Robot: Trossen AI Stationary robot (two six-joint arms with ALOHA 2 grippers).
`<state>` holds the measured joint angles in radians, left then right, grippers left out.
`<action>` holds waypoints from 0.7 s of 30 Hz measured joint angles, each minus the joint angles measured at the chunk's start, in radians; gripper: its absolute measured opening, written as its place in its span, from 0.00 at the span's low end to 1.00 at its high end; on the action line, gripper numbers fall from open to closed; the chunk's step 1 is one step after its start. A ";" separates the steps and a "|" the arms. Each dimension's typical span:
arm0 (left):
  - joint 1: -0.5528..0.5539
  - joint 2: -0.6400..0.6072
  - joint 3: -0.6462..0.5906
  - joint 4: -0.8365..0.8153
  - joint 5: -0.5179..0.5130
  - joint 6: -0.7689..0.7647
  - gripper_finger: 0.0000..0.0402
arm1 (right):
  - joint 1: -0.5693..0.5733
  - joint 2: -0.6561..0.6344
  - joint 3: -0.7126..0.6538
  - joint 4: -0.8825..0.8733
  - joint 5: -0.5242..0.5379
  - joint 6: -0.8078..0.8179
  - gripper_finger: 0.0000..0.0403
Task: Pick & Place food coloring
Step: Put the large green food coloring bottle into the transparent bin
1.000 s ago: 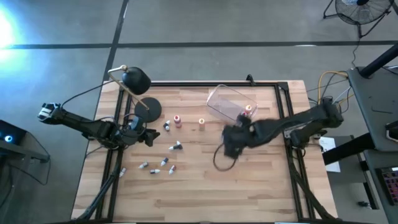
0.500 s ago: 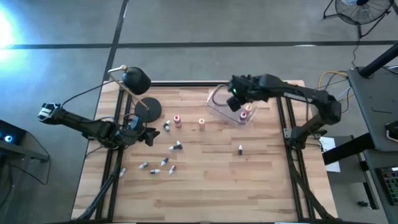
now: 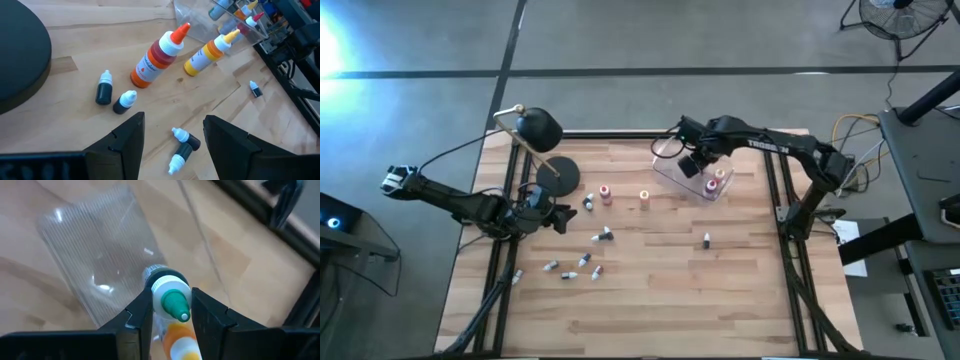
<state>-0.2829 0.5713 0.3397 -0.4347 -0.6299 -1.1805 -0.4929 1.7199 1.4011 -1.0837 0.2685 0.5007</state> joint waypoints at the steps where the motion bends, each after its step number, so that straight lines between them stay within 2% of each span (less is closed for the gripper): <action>1: 0.000 0.000 0.000 0.000 0.000 0.000 0.44 | -0.004 0.001 -0.011 0.000 -0.012 0.001 0.25; 9: 0.000 0.000 0.000 0.001 0.000 -0.001 0.44 | -0.017 -0.023 -0.096 0.029 -0.064 0.018 0.26; 13: 0.000 0.000 0.000 0.001 0.001 -0.001 0.44 | -0.016 -0.023 -0.099 0.041 -0.055 0.020 0.34; 21: 0.000 0.000 0.000 0.001 0.001 -0.002 0.44 | -0.015 -0.049 -0.073 0.002 0.038 -0.013 0.52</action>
<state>-0.2829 0.5713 0.3397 -0.4335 -0.6288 -1.1824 -0.5074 1.6707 1.3282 -1.0812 0.3062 0.4877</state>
